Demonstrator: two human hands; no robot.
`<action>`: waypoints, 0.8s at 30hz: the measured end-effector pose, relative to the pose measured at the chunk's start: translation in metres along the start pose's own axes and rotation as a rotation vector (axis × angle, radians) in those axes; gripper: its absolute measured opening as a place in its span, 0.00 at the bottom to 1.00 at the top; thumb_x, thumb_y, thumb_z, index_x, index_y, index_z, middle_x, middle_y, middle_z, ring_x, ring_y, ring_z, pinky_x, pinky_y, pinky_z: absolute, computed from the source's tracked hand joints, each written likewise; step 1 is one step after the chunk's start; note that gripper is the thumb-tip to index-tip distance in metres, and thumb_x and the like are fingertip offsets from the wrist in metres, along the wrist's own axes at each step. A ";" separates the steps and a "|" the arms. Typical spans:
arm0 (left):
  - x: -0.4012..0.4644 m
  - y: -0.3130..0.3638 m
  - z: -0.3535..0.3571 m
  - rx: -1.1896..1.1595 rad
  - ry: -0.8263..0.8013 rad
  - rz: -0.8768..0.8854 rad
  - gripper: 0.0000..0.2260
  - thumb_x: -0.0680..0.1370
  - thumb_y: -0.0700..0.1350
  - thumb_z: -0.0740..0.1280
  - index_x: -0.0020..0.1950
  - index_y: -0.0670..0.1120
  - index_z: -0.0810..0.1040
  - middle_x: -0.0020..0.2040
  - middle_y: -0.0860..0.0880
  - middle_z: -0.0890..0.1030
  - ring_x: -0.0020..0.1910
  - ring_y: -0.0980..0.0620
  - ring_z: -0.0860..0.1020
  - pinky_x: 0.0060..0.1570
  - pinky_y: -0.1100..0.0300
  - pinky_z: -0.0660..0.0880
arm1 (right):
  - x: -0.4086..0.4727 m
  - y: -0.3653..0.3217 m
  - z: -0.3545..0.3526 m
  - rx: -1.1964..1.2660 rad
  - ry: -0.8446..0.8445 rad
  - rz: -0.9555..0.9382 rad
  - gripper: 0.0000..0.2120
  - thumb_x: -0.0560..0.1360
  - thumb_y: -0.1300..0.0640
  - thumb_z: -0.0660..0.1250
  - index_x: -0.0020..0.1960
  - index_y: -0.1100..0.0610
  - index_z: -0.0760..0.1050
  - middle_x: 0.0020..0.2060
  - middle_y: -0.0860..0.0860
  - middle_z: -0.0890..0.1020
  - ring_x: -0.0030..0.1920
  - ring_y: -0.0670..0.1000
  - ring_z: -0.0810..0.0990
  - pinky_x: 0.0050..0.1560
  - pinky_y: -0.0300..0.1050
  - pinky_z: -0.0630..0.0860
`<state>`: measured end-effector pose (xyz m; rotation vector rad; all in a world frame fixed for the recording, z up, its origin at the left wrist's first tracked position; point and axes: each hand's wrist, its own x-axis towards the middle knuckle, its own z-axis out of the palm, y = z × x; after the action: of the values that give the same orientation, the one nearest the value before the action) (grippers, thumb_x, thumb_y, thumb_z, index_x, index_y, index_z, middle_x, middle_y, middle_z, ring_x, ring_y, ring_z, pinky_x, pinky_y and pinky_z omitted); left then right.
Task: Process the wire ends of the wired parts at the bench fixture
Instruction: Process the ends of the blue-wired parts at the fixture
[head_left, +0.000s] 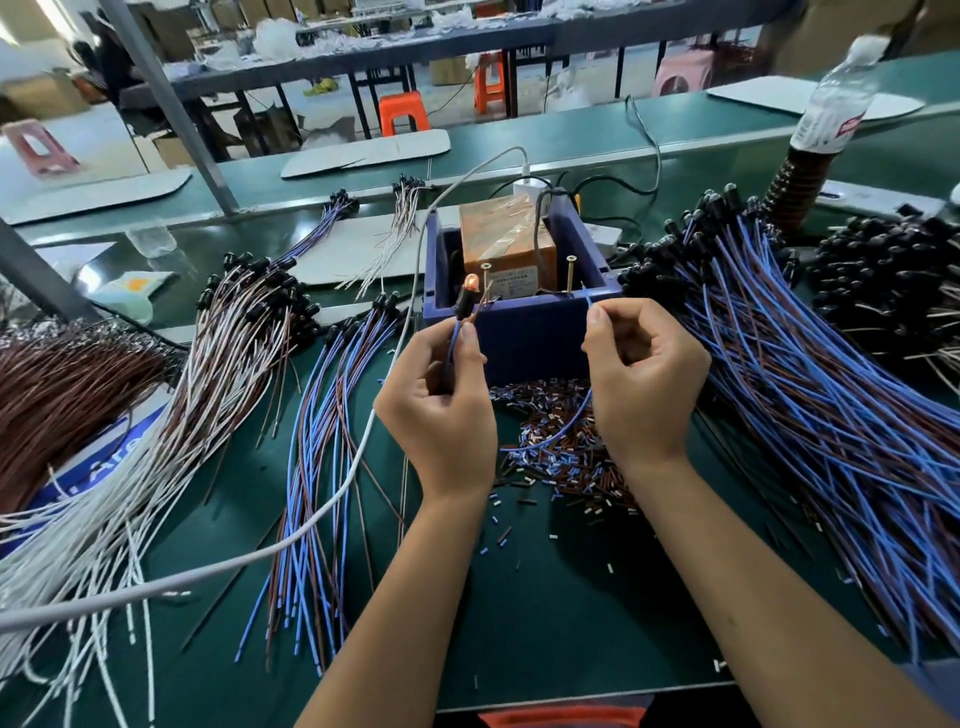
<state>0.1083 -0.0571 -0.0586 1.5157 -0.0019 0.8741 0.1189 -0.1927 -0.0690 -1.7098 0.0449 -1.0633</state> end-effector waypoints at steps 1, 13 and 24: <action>-0.003 0.005 0.004 -0.007 -0.012 0.021 0.06 0.80 0.39 0.71 0.46 0.49 0.82 0.35 0.51 0.82 0.34 0.56 0.79 0.37 0.63 0.75 | 0.000 -0.001 -0.002 0.010 0.009 0.010 0.06 0.80 0.59 0.69 0.45 0.52 0.82 0.34 0.47 0.83 0.34 0.49 0.82 0.37 0.45 0.78; -0.006 0.089 0.115 -0.036 -0.437 -0.177 0.04 0.80 0.46 0.73 0.45 0.50 0.85 0.38 0.55 0.85 0.37 0.57 0.81 0.43 0.59 0.80 | 0.051 -0.009 -0.110 -0.206 0.356 -0.053 0.07 0.78 0.61 0.67 0.54 0.58 0.82 0.44 0.53 0.83 0.41 0.54 0.82 0.41 0.55 0.80; -0.015 0.119 0.178 -0.751 -0.518 -0.987 0.14 0.86 0.42 0.60 0.43 0.42 0.77 0.34 0.49 0.74 0.22 0.59 0.65 0.21 0.67 0.62 | 0.047 -0.029 -0.135 -0.162 -0.243 -0.139 0.17 0.87 0.50 0.59 0.73 0.56 0.68 0.34 0.51 0.83 0.29 0.50 0.81 0.31 0.54 0.77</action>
<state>0.1299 -0.2379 0.0556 0.8037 0.0330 -0.3160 0.0452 -0.3052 -0.0132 -2.0027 -0.1480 -0.9667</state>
